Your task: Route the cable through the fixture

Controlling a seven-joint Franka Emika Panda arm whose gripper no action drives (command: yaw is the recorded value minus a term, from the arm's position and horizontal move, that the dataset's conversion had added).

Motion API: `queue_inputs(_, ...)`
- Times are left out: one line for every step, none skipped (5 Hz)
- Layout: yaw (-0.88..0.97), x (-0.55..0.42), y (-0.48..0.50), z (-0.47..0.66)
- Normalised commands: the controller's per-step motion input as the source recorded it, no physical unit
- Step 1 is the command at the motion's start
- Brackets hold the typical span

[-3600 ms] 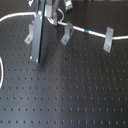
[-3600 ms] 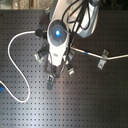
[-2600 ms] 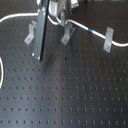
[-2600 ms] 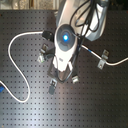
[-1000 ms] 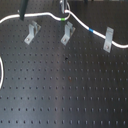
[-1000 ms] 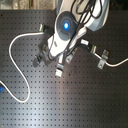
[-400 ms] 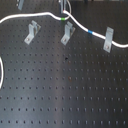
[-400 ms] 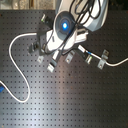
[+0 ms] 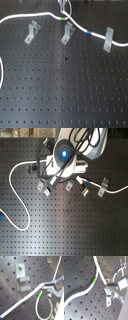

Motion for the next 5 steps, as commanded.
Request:
queue_inputs(0.74, 0.357, -0.187, 0.16)
queue_inputs(0.71, 0.369, -0.24, 0.16)
queue_inputs(0.69, 0.352, -0.283, 0.17)
queue_inputs(0.72, 0.23, -0.256, 0.0)
queue_inputs(0.65, -0.052, -0.132, -0.15)
